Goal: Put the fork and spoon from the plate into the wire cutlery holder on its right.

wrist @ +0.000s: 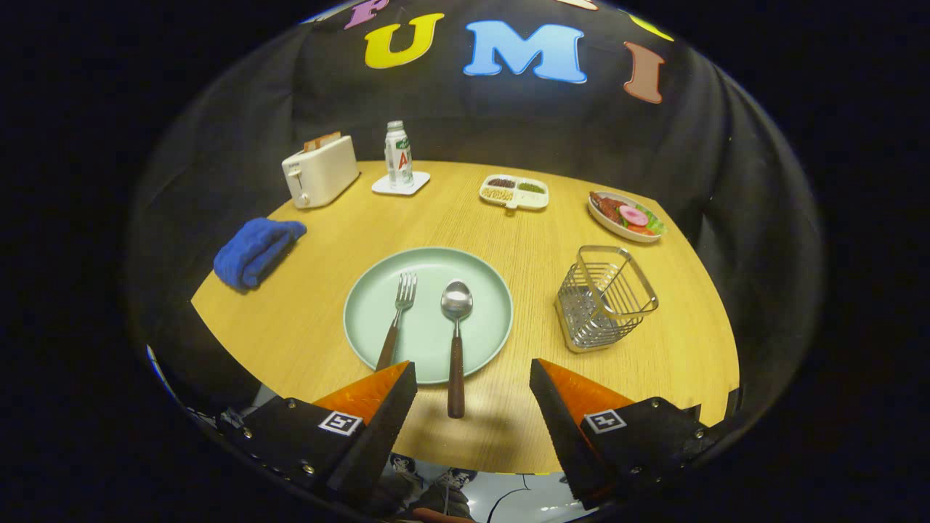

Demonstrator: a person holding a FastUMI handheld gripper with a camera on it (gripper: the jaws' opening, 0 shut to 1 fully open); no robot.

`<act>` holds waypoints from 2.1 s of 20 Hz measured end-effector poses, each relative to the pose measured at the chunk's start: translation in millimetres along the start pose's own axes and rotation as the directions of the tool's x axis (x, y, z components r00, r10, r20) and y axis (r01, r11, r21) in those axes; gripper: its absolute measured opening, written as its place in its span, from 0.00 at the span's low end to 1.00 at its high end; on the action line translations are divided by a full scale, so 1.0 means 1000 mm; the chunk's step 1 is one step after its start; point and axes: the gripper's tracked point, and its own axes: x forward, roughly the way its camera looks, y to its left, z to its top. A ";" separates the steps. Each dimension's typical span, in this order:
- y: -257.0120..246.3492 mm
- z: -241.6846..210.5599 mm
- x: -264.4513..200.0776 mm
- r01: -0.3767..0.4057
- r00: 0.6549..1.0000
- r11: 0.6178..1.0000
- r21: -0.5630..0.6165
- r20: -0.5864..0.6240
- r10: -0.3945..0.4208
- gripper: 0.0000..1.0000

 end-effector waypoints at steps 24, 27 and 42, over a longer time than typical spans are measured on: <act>-0.021 -0.003 0.018 -0.032 0.964 0.992 -0.124 -0.267 -0.002 0.03; -0.025 -0.002 0.012 -0.041 0.957 0.995 -0.091 -0.289 0.014 0.02; -0.068 0.025 -0.081 -0.126 0.913 0.986 -0.109 -0.402 0.072 0.02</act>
